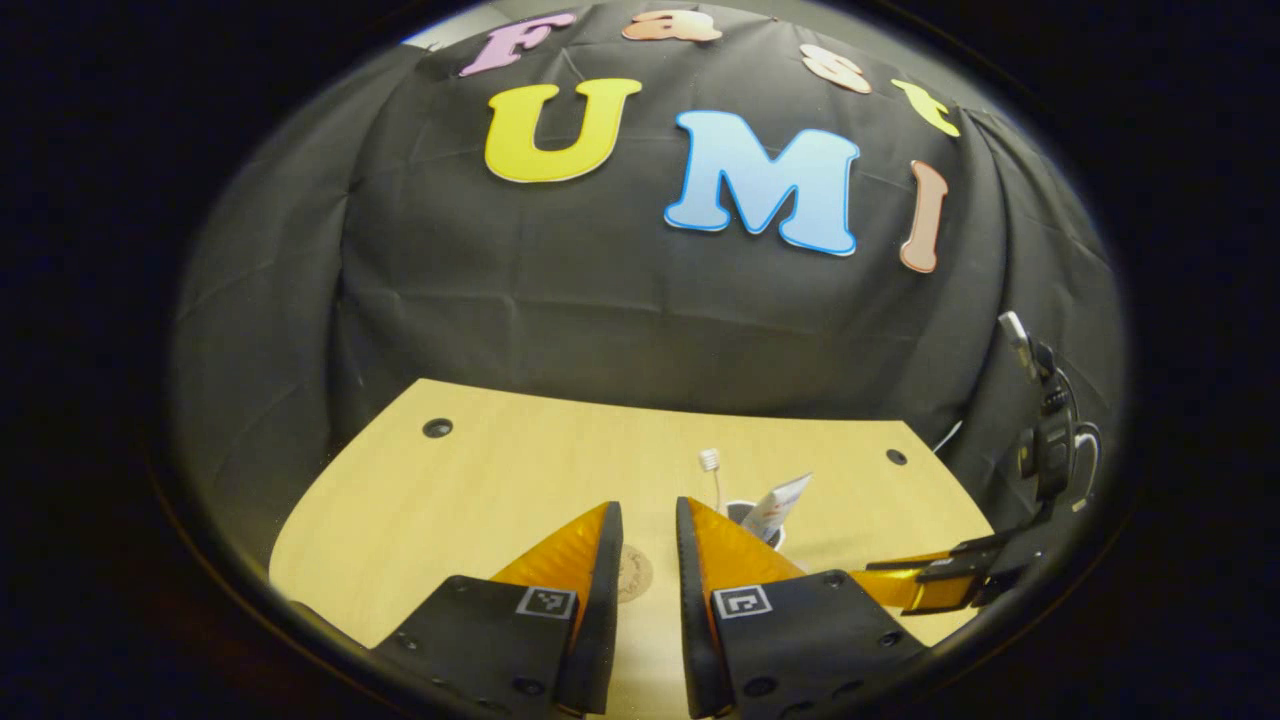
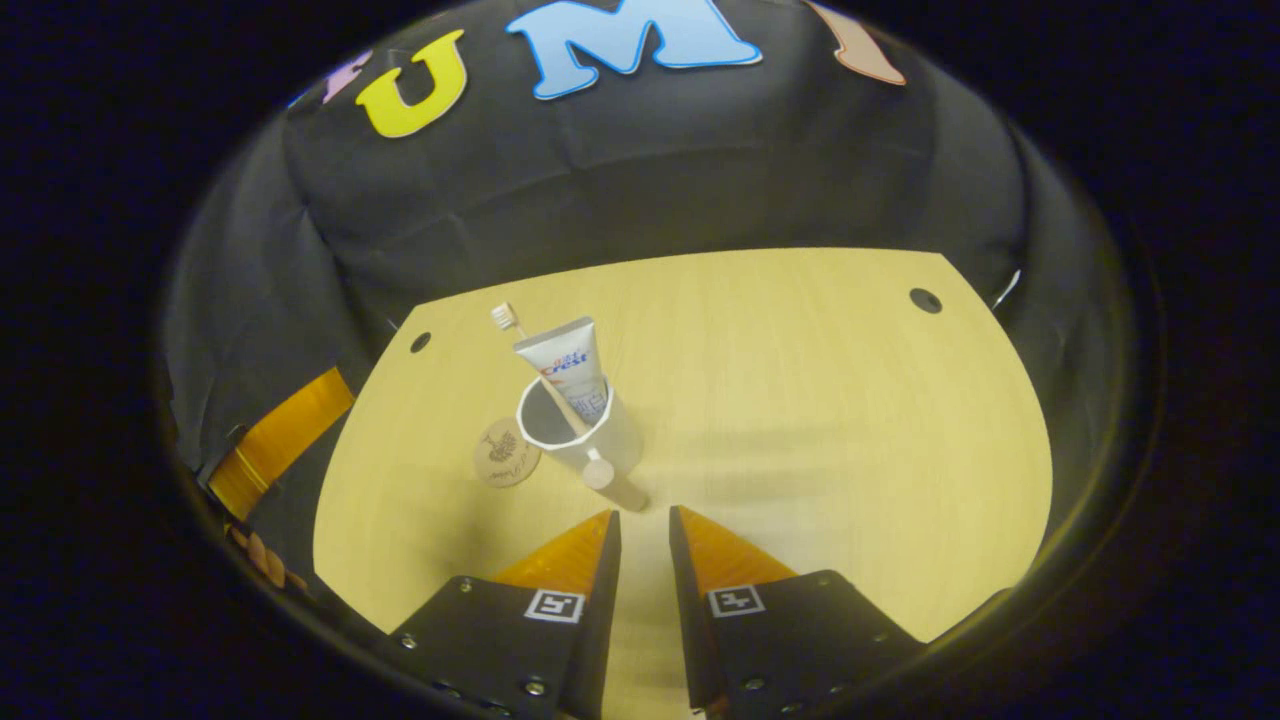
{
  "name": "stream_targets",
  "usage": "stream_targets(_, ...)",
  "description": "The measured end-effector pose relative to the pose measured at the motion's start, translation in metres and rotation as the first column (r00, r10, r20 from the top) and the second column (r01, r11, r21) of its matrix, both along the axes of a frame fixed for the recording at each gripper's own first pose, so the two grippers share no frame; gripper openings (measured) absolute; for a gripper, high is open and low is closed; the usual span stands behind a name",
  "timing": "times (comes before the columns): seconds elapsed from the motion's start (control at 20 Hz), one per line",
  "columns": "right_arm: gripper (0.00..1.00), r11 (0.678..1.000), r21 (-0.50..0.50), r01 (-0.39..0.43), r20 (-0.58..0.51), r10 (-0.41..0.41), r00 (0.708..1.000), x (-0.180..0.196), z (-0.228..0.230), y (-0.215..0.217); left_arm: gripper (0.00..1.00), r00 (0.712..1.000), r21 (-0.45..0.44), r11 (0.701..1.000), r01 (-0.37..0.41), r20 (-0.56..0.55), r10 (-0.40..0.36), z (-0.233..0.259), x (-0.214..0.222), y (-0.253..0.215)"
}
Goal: Put the toothbrush and toothpaste on the desktop into the cup, then pick up the cup and place it on the coaster on the desktop.
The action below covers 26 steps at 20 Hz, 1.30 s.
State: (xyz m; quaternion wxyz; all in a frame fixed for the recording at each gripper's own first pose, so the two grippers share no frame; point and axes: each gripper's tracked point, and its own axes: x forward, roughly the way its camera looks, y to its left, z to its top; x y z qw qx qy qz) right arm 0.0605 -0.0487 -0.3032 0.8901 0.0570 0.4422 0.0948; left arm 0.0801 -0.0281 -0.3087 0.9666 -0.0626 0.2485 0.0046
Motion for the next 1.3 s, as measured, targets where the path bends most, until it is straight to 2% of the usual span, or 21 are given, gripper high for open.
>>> stream_targets(0.05,0.36,1.000,-0.009,-0.018,-0.005,0.018,1.000,0.001,-0.003,0.002,0.36,1.000,0.001,1.000,-0.006,-0.006,0.006,-0.002,-0.004,0.005)
stream_targets(0.1,0.42,0.999,-0.020,-0.036,-0.005,0.036,0.999,0.004,-0.003,0.006,0.36,1.000,0.001,1.000,-0.012,-0.012,0.012,-0.004,-0.009,0.008)
stream_targets(0.15,0.43,0.998,-0.032,-0.057,-0.006,0.057,0.998,0.007,-0.004,0.009,0.36,1.000,0.003,1.000,-0.018,-0.017,0.018,-0.005,-0.014,0.012)
stream_targets(0.2,0.48,0.996,-0.045,-0.080,-0.009,0.080,0.997,0.010,-0.006,0.012,0.35,0.999,0.004,1.000,-0.024,-0.023,0.024,-0.009,-0.019,0.017)
stream_targets(0.25,0.43,0.993,-0.056,-0.106,-0.017,0.105,0.994,0.012,-0.008,0.015,0.36,0.999,0.003,1.000,-0.031,-0.031,0.031,-0.011,-0.024,0.020)
stream_targets(0.45,0.43,0.981,-0.105,-0.165,-0.031,0.163,0.986,0.026,-0.017,0.023,0.32,0.996,-0.007,0.998,-0.069,-0.057,0.068,-0.020,-0.040,0.036)
stream_targets(0.5,0.47,0.976,-0.116,-0.183,-0.039,0.179,0.983,0.028,-0.019,0.025,0.36,0.995,-0.009,0.997,-0.080,-0.063,0.079,-0.022,-0.043,0.041)
stream_targets(0.55,0.47,0.972,-0.125,-0.199,-0.045,0.195,0.980,0.029,-0.021,0.027,0.36,0.994,-0.011,0.996,-0.089,-0.068,0.088,-0.024,-0.044,0.046)
stream_targets(0.6,0.43,0.968,-0.130,-0.216,-0.051,0.211,0.976,0.031,-0.022,0.031,0.32,0.993,-0.008,0.995,-0.098,-0.071,0.097,-0.025,-0.045,0.050)
stream_targets(0.65,0.43,0.964,-0.136,-0.230,-0.058,0.224,0.973,0.031,-0.024,0.033,0.33,0.992,-0.004,0.994,-0.107,-0.072,0.106,-0.025,-0.047,0.056)
stream_targets(0.7,0.39,0.959,-0.145,-0.243,-0.063,0.236,0.970,0.033,-0.026,0.035,0.33,0.991,0.000,0.993,-0.115,-0.073,0.115,-0.027,-0.047,0.060)
stream_targets(0.75,0.43,0.955,-0.152,-0.254,-0.070,0.246,0.967,0.034,-0.028,0.037,0.32,0.990,0.003,0.992,-0.123,-0.075,0.123,-0.027,-0.048,0.064)
stream_targets(0.8,0.39,0.951,-0.155,-0.266,-0.079,0.257,0.963,0.034,-0.030,0.039,0.32,0.988,0.005,0.991,-0.131,-0.077,0.131,-0.026,-0.050,0.067)
stream_targets(0.85,0.39,0.948,-0.156,-0.279,-0.092,0.267,0.959,0.034,-0.034,0.041,0.32,0.987,0.005,0.991,-0.137,-0.080,0.137,-0.027,-0.050,0.071)
stream_targets(0.9,0.43,0.944,-0.155,-0.293,-0.103,0.279,0.955,0.034,-0.037,0.042,0.36,0.986,0.005,0.989,-0.145,-0.083,0.145,-0.028,-0.051,0.074)
stream_targets(0.95,0.43,0.939,-0.161,-0.304,-0.114,0.288,0.951,0.034,-0.041,0.041,0.36,0.985,0.005,0.988,-0.152,-0.085,0.152,-0.030,-0.052,0.076)
stream_targets(1.0,0.39,0.935,-0.166,-0.315,-0.124,0.297,0.947,0.035,-0.043,0.039,0.33,0.983,0.005,0.987,-0.160,-0.088,0.160,-0.032,-0.052,0.078)
stream_targets(1.1,0.39,0.928,-0.173,-0.331,-0.147,0.308,0.940,0.035,-0.051,0.039,0.36,0.980,0.003,0.985,-0.173,-0.096,0.172,-0.036,-0.053,0.083)
stream_targets(1.25,0.39,0.922,-0.178,-0.344,-0.175,0.314,0.933,0.038,-0.068,0.041,0.36,0.976,0.005,0.982,-0.191,-0.108,0.190,-0.041,-0.056,0.089)
stream_targets(1.3,0.39,0.921,-0.182,-0.345,-0.180,0.314,0.932,0.040,-0.072,0.041,0.33,0.975,0.006,0.981,-0.195,-0.110,0.194,-0.042,-0.056,0.090)
